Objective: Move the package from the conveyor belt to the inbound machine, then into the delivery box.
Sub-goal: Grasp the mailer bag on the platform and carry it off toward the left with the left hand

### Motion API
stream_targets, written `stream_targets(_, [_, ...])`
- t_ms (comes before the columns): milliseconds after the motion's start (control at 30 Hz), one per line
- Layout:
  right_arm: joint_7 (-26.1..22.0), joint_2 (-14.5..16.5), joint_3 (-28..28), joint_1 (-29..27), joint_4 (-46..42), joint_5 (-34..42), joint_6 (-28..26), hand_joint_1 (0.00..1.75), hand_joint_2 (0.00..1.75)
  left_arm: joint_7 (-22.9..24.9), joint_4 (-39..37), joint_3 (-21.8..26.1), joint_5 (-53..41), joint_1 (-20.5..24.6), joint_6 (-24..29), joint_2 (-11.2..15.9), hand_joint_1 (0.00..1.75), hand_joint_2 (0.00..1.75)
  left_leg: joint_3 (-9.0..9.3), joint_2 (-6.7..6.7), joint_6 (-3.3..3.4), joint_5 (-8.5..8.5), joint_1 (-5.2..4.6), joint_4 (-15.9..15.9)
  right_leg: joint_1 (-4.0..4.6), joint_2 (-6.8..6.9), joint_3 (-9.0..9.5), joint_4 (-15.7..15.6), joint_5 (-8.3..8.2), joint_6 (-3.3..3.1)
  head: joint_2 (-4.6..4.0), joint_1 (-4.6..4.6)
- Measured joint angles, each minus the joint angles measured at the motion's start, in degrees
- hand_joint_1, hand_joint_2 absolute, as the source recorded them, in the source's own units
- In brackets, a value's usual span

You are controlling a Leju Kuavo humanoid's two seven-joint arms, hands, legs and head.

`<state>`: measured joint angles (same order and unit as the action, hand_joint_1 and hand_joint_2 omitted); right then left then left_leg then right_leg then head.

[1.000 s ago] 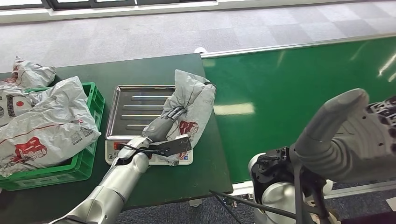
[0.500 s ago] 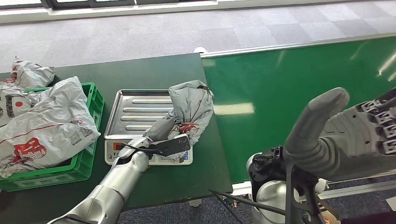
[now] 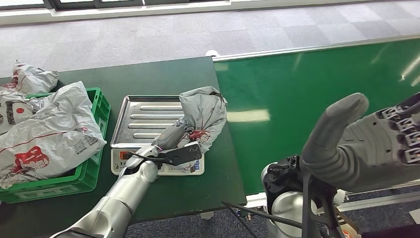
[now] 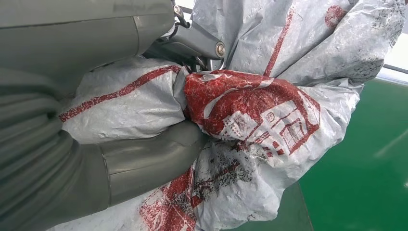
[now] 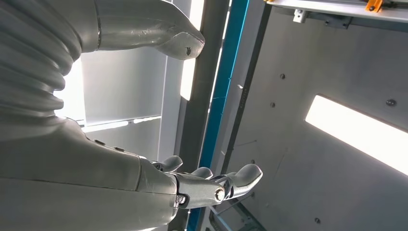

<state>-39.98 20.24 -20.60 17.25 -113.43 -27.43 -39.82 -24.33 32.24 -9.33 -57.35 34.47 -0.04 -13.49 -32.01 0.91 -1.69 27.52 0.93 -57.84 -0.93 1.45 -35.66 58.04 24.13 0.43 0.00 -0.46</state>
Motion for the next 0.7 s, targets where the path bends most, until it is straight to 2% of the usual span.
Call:
stream_targets(267, [0.0, 0.0, 0.0, 0.0, 0.1, 0.0, 0.0, 0.0, 1.75, -1.3, 0.3, 0.1, 2.0, -0.1, 1.0, 0.0, 1.75, 1.75, -0.02, 0.0, 0.0, 0.0, 0.0, 0.0, 0.0, 0.0, -0.01, 0.0, 0.0, 0.0, 0.0, 0.0])
stream_targets(333, [0.0, 0.0, 0.0, 0.0, 0.1, -0.2, 0.0, 0.0, 1.75, -4.0, 1.5, 0.6, 6.0, -0.6, 2.5, 0.1, 1.75, 1.75, -0.05, 0.01, 0.0, 0.0, 0.0, 0.0, 0.0, -0.01, -0.05, 0.0, 0.0, 0.0, 0.0, 0.0])
stream_targets(433, [0.0, 0.0, 0.0, 0.0, 0.1, -0.3, 0.0, 0.0, 1.75, -8.9, 6.0, 3.1, 16.9, -2.1, 5.2, 0.0, 1.75, 1.75, -0.12, 0.06, -0.01, -0.01, 0.0, 0.0, 0.01, -0.08, -0.15, 0.0, -0.02, -0.02, 0.0, 0.0])
stream_targets(600, [0.0, 0.0, 0.1, 0.0, 0.1, -0.2, 0.0, 0.0, 1.75, -9.6, 9.7, 5.1, 22.4, -2.8, 7.4, -0.1, 1.75, 1.75, -0.13, 0.11, -0.01, -0.01, 0.01, 0.0, 0.02, -0.14, -0.18, 0.0, -0.02, -0.02, 0.0, 0.0])
stream_targets(633, [0.0, 0.0, 0.2, -0.1, 0.1, -0.5, 0.0, 0.0, 1.75, -8.7, 13.8, 7.1, 23.8, -3.5, 12.3, 0.2, 1.75, 1.75, -0.15, 0.13, -0.01, -0.01, 0.03, 0.0, 0.04, -0.17, -0.21, 0.0, -0.02, -0.03, 0.0, -0.01])
stream_targets(700, [0.0, 0.0, 1.4, -0.4, 0.1, -0.8, 0.0, 0.0, 1.75, -6.9, 25.7, 15.9, 18.0, -5.3, 28.1, 1.0, 1.75, 1.75, -0.21, 0.19, -0.03, -0.01, 0.09, 0.0, 0.1, -0.24, -0.31, 0.0, -0.01, -0.04, 0.0, -0.01])
